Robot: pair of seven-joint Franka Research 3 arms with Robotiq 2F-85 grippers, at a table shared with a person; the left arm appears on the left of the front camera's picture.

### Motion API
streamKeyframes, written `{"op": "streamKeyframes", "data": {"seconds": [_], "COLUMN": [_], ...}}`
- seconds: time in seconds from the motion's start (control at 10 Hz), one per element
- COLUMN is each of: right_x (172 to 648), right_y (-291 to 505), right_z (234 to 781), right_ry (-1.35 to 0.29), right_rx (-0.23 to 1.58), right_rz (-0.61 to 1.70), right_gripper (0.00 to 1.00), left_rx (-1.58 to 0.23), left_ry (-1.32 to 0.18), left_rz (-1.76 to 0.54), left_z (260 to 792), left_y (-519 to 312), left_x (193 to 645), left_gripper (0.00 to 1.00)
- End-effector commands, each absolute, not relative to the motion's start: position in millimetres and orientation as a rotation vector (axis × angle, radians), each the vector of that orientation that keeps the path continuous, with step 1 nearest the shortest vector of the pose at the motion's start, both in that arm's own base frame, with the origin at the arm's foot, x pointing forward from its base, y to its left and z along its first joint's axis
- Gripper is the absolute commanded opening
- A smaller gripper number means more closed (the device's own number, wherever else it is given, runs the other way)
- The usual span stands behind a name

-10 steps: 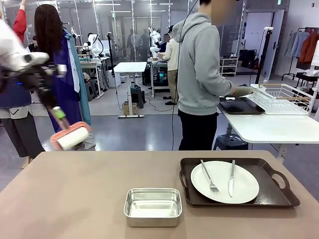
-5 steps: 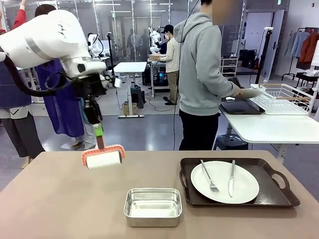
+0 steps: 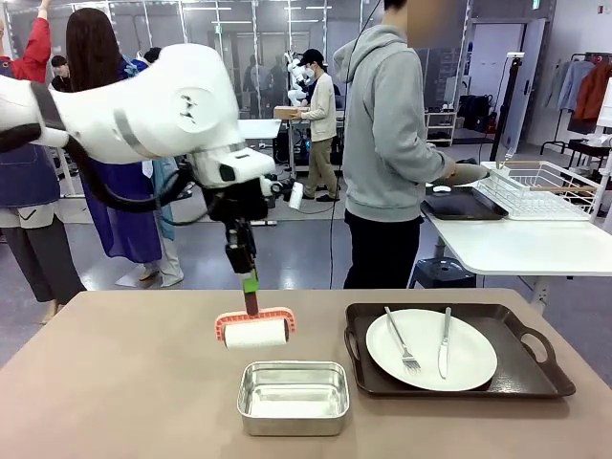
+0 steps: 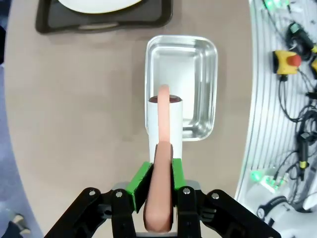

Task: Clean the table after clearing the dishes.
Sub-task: Place the Lint Roller back on top of the Airtight Container.

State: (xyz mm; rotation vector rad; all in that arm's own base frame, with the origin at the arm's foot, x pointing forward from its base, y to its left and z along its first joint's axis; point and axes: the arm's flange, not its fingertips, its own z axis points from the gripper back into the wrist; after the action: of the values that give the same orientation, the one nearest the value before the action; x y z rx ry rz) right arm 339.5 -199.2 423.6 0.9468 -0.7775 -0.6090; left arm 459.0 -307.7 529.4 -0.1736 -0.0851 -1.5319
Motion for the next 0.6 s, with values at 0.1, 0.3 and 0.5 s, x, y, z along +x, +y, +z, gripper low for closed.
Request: {"op": "streamKeyframes", "data": {"seconds": [0.1, 0.3, 0.5], "right_x": [338, 338, 338], "right_y": [-198, -198, -198], "right_z": [423, 423, 423], "right_ry": [-0.782, -0.782, -0.782], "right_rx": [0.944, 0.944, 0.944], "right_rz": [-0.594, -0.594, -0.594], "right_gripper": [1.0, 1.0, 1.0], "left_rx": [-0.13, -0.146, -0.145], "left_ry": [0.024, 0.027, 0.036], "left_rz": [-1.456, -1.396, -1.37], "left_z": [507, 492, 480], "left_y": [-348, -364, -378], "left_x": [475, 478, 475], "left_gripper": [0.23, 0.23, 0.23]}}
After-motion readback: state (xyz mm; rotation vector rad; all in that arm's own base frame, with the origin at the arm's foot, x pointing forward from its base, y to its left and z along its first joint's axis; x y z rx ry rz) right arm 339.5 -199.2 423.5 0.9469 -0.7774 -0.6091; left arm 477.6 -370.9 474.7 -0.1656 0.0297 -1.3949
